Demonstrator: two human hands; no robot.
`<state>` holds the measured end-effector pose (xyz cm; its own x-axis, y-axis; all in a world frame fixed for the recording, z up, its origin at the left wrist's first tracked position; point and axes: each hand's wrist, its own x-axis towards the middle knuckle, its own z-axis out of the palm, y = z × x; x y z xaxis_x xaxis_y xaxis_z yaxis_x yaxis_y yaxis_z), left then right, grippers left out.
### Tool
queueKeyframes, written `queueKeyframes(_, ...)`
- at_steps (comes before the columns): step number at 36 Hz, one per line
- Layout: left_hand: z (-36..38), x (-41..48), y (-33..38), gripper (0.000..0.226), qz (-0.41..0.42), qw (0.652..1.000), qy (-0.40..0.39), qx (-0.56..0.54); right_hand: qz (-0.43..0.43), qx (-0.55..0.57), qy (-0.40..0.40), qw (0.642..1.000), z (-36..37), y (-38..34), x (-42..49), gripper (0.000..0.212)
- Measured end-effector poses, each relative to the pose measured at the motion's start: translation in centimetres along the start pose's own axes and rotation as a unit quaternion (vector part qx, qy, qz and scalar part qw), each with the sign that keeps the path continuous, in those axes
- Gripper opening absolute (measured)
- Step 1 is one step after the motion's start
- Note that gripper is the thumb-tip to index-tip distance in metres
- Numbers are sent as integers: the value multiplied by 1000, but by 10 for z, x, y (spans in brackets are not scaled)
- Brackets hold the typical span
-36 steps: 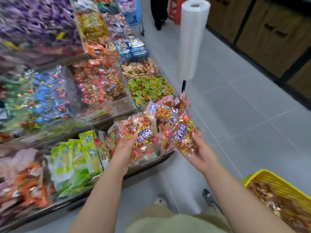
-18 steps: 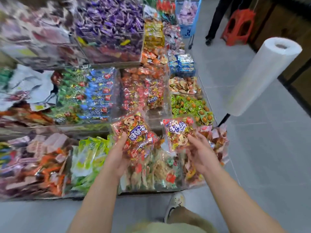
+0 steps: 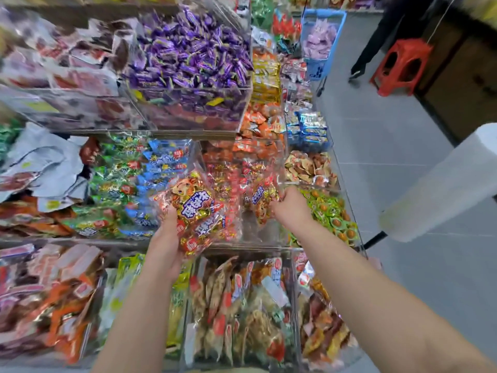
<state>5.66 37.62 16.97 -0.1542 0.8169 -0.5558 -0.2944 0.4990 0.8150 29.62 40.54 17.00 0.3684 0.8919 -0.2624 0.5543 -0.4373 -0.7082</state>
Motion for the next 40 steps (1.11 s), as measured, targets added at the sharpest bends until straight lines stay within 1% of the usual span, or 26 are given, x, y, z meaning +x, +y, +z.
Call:
queueKeyframes(3, -1, 12, 19, 40, 5, 1000, -15, 16, 36, -10, -12, 999, 20, -8, 13, 39)
queueKeyframes(5, -4, 22, 30, 41, 8, 999, -27, 46, 66, 1, -6, 998, 32, -11, 19, 48)
queueKeyframes(6, -5, 26, 36, 47, 8, 998, -27, 60, 79, 7, -4, 997, 38, -12, 22, 48)
queueKeyframes(8, -9, 36, 45, 65, -1, 996, -18, 86, 101, 8, 0, 995, 50, -12, 28, 38)
queueKeyframes(10, -14, 46, 53, 69, -1, 994, -30, 101, 123, 2, -7, 992, 61, -8, 33, 26)
queueKeyframes(14, -20, 59, 63, 82, -30, 989, -67, 128, 164, 27, 30, 986, 80, 4, 43, 43)
queueKeyframes(16, -21, 65, 65, 71, -29, 988, -85, 127, 162, -26, 19, 986, 86, 9, 48, 46)
queueKeyframes(19, -22, 71, 68, 52, -18, 985, -98, 137, 196, -80, -40, 977, 92, 1, 46, 44)
queueKeyframes(20, -23, 73, 69, 50, -16, 984, -103, 144, 194, -184, -85, 960, 90, -7, 44, 42)
queueKeyframes(21, -23, 76, 70, 50, -17, 983, -108, 149, 180, -282, -106, 936, 87, -16, 43, 41)
queueKeyframes(22, -24, 78, 70, 51, -21, 982, -111, 153, 162, -327, -99, 926, 82, -21, 45, 41)
queueKeyframes(24, -25, 82, 71, 55, -27, 981, -114, 156, 110, -450, -113, 879, 73, -30, 50, 43)
queueKeyframes(25, -26, 83, 72, 60, -30, 981, -114, 156, 100, -476, -96, 868, 68, -34, 54, 44)
queueKeyframes(26, -26, 84, 72, 65, -33, 981, -114, 154, 86, -507, -99, 852, 64, -39, 57, 42)
queueKeyframes(27, -26, 85, 71, 67, -38, 981, -116, 151, 75, -544, -105, 829, 61, -43, 57, 40)
queueKeyframes(28, -27, 87, 71, 65, -40, 982, -116, 145, 68, -572, -116, 809, 59, -46, 58, 38)
queueKeyframes(29, -27, 88, 71, 58, -39, 983, -117, 137, 65, -585, -124, 799, 58, -49, 58, 36)
queueKeyframes(31, -27, 90, 70, 39, -37, 985, -119, 120, 30, -601, -112, 791, 60, -51, 58, 32)
queueKeyframes(32, -27, 90, 70, 36, -34, 985, -121, 116, -8, -604, -100, 790, 62, -50, 57, 32)
queueKeyframes(34, -27, 90, 69, 40, -32, 986, -119, 108, -129, -599, -83, 786, 69, -45, 56, 39)
queueKeyframes(35, -27, 89, 68, 42, -33, 987, -115, 105, -194, -600, -86, 771, 72, -40, 56, 47)
queueKeyframes(36, -27, 89, 68, 44, -34, 988, -112, 102, -235, -613, -89, 749, 75, -35, 57, 56)
queueKeyframes(37, -28, 89, 68, 45, -36, 988, -110, 98, -245, -624, -91, 736, 76, -31, 59, 63)
queueKeyframes(38, -28, 88, 68, 47, -38, 989, -109, 95, -231, -629, -93, 736, 78, -29, 61, 69)
queueKeyframes(40, -28, 87, 69, 48, -41, 989, -107, 94, -196, -609, -94, 762, 83, -24, 66, 74)
